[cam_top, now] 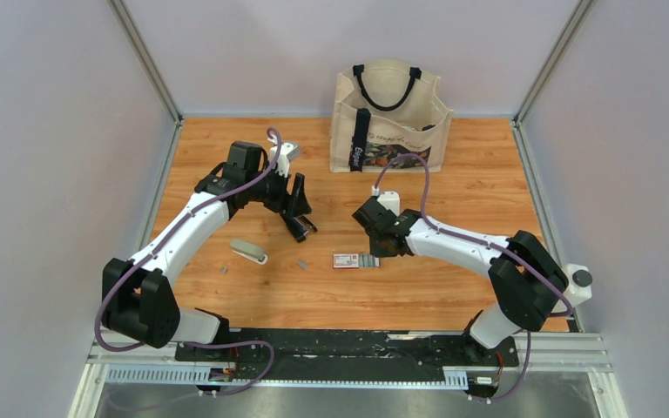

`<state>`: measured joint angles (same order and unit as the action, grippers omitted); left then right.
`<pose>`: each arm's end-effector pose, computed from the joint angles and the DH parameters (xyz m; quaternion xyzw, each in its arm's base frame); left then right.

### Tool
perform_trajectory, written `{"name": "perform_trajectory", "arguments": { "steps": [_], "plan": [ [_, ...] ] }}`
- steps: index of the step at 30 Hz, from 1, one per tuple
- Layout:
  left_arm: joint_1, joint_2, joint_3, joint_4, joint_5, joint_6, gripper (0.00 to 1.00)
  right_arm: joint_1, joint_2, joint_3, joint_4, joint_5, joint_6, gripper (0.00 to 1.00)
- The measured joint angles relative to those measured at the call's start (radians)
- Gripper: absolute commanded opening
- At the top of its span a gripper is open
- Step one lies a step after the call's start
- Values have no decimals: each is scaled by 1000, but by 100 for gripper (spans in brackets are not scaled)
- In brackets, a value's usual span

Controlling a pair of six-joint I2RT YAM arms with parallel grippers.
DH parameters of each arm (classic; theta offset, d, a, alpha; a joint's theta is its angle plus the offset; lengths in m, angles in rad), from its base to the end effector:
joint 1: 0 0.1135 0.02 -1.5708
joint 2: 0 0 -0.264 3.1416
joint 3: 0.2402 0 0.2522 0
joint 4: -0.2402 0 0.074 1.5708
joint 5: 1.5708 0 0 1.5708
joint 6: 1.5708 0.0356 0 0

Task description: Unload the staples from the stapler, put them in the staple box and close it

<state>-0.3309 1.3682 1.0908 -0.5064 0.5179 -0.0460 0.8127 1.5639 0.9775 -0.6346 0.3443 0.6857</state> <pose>0.2716 -0.1119 0.2886 0.2239 0.8698 -0.3017 0.3198 0.2097 0.2040 0.1909 -0.0318 0.9701 -0.0068 0.2404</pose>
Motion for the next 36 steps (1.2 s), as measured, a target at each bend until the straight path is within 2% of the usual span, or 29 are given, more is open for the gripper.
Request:
{"name": "perform_trajectory", "arguments": {
  "steps": [13, 36],
  "plan": [
    [0, 0, 0, -3, -3, 0, 80, 121, 88, 77, -11, -24, 57, 10],
    [0, 0, 0, -7, -3, 0, 80, 129, 144, 97, 4, -32, 59, 10]
  ]
}}
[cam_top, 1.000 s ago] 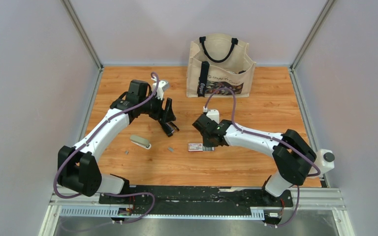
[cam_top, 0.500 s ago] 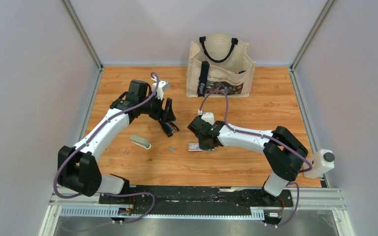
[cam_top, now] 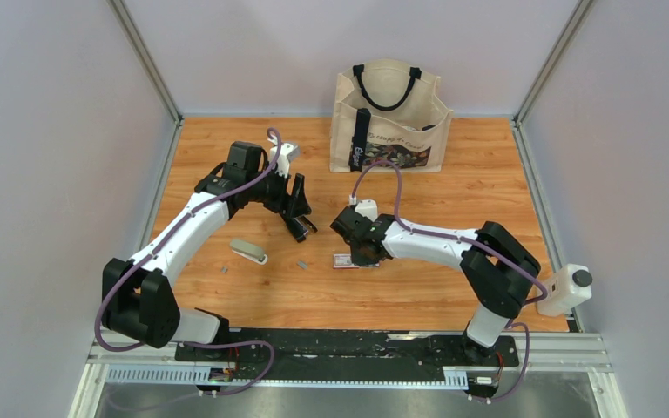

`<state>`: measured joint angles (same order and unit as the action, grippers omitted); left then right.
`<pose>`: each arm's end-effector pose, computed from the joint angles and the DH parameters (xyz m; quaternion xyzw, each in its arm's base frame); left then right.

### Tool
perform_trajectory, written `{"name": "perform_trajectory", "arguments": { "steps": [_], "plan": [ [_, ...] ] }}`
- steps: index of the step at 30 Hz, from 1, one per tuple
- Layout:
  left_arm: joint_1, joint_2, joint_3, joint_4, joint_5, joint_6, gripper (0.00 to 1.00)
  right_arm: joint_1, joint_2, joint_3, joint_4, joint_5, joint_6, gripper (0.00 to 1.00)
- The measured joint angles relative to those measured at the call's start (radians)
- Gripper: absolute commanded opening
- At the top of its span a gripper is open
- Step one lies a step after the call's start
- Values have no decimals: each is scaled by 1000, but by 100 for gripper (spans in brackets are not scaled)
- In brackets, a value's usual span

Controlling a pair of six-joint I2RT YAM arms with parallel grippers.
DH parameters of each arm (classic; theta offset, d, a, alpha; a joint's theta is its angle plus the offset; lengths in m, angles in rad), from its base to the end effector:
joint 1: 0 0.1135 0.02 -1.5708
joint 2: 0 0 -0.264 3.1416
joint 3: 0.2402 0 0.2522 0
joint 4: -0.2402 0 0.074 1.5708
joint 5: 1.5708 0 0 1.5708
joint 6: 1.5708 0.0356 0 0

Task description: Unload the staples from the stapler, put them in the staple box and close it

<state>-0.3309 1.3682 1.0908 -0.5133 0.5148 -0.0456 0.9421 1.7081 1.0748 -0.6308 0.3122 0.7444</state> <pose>0.2712 -0.1117 0.2881 0.2230 0.8716 -0.3001 0.3171 0.1980 0.2537 0.1756 -0.0727 0.9738 0.0105 0.2151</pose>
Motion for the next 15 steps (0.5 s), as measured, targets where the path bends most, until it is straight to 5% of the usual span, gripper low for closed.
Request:
{"name": "perform_trajectory", "arguments": {
  "steps": [15],
  "plan": [
    [0, 0, 0, 0, 0, 0, 80, -1, 8, 0, 9, 0, -3, 11]
  ]
}}
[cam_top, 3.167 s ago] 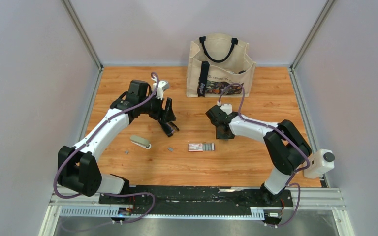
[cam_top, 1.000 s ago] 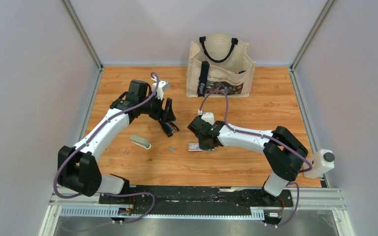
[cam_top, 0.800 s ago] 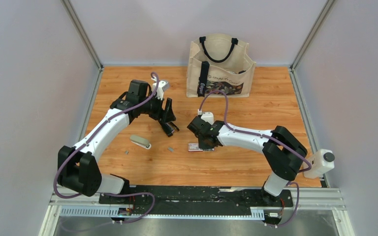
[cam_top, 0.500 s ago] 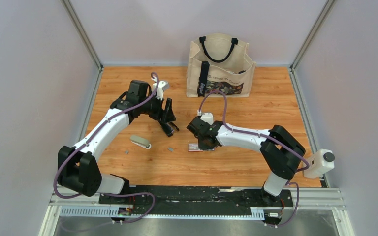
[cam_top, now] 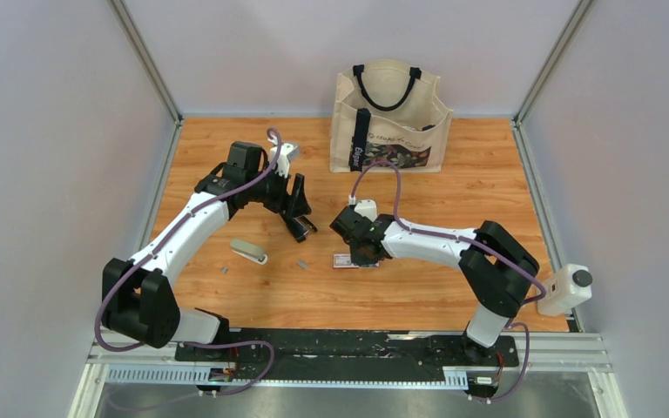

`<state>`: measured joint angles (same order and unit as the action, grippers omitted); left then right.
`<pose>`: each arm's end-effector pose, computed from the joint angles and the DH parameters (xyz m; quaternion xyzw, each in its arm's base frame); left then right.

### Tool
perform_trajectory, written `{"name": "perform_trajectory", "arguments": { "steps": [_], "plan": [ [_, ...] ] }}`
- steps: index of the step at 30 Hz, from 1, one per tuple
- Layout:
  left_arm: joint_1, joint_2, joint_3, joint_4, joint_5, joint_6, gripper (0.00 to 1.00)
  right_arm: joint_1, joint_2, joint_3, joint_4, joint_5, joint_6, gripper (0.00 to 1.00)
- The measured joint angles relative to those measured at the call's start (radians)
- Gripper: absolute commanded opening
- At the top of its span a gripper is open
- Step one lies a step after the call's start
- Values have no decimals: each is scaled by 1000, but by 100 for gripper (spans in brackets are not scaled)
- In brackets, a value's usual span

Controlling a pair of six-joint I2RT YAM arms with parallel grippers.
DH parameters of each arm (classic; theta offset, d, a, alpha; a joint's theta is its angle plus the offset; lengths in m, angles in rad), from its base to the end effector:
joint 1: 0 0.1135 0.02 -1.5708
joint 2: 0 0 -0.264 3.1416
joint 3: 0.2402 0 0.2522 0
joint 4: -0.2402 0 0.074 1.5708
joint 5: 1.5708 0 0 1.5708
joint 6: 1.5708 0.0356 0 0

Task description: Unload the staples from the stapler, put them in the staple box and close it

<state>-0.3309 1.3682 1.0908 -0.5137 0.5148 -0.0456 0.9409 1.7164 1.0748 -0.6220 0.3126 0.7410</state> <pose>0.2711 -0.1117 0.2881 0.2229 0.8717 -0.3001 0.3170 0.1992 0.2546 0.1733 -0.0737 0.9737 0.0101 0.2154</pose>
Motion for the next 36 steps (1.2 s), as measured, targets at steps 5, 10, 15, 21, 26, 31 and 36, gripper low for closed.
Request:
{"name": "perform_trajectory", "arguments": {
  "steps": [5, 10, 15, 21, 26, 31, 36],
  "plan": [
    [0, 0, 0, 0, 0, 0, 80, -2, 16, 13, 4, 0, -5, 11],
    [0, 0, 0, 0, 0, 0, 80, -2, 18, 14, 9, 1, -5, 11],
    [0, 0, 0, 0, 0, 0, 80, -6, 18, 14, 14, 1, -5, 26],
    [0, 0, 0, 0, 1, 0, 80, -8, 18, 14, 18, 0, -7, 28],
    [0, 0, 0, 0, 3, 0, 80, -8, 16, 14, 21, 0, -8, 28],
    [0, 0, 0, 0, 8, -1, 80, -8, -6, 12, 20, 0, -8, 28],
    [0, 0, 0, 0, 11, -1, 81, -8, -68, 12, 18, 0, -10, 32]
  ]
}}
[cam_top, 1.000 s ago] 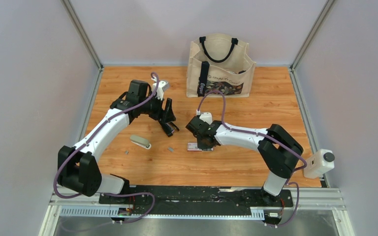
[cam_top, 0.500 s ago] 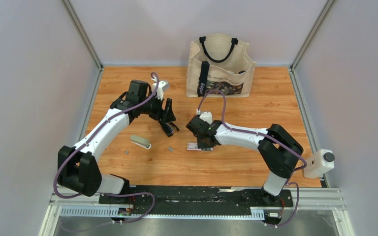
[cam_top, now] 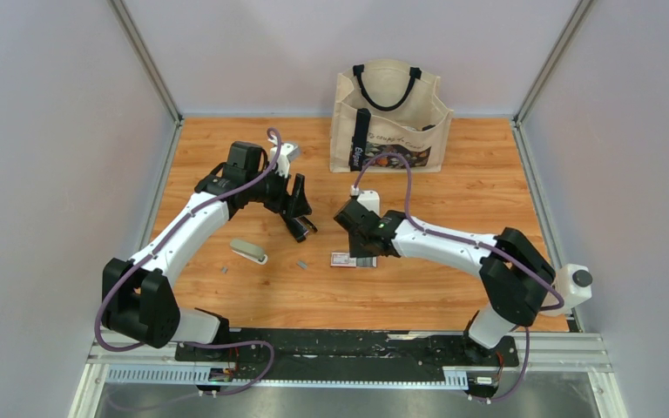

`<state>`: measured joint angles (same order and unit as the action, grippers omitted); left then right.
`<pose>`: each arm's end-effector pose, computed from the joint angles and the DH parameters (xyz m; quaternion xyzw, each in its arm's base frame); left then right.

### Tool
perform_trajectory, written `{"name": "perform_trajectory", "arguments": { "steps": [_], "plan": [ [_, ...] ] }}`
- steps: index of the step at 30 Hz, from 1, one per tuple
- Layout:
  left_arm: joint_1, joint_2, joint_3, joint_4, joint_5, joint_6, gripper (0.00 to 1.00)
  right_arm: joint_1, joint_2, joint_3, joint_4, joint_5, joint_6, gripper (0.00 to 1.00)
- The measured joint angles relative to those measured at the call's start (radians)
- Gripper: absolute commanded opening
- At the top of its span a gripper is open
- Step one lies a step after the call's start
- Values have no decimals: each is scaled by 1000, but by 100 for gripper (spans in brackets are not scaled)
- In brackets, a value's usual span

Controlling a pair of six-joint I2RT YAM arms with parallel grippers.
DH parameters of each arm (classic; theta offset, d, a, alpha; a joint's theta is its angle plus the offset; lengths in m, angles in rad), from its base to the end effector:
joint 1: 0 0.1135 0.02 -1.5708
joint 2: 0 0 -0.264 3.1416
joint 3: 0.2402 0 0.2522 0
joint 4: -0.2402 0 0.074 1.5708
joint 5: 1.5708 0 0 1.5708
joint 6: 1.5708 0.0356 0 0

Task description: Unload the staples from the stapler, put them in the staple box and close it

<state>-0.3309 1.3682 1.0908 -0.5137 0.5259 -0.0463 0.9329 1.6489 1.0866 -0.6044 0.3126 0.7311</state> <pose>0.2709 -0.1120 0.2882 0.2245 0.8701 -0.3050 0.3154 0.2007 0.2524 0.1977 -0.0664 0.9659 0.0439 0.2462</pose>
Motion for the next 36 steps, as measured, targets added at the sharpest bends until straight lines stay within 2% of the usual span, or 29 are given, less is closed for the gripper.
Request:
{"name": "perform_trajectory", "arguments": {
  "steps": [5, 8, 14, 21, 26, 36],
  "plan": [
    [0, 0, 0, 0, 3, 14, 82, 0, -65, 1, -2, 0, -26, 36],
    [-10, 0, 0, -11, 17, 86, 84, -3, -92, 1, -4, 2, -51, 37],
    [-90, 16, -18, -85, 25, 355, 86, -79, -225, -49, -4, -24, -89, 39],
    [-151, 151, -18, -216, 13, 686, 81, -213, -382, -117, -5, -74, -126, 40],
    [-204, 155, -44, -246, -24, 890, 73, -245, -422, -128, -4, -98, -146, 40],
    [-299, 164, -133, -280, -63, 1148, 75, -272, -433, -176, 2, -122, -162, 40]
  ]
}}
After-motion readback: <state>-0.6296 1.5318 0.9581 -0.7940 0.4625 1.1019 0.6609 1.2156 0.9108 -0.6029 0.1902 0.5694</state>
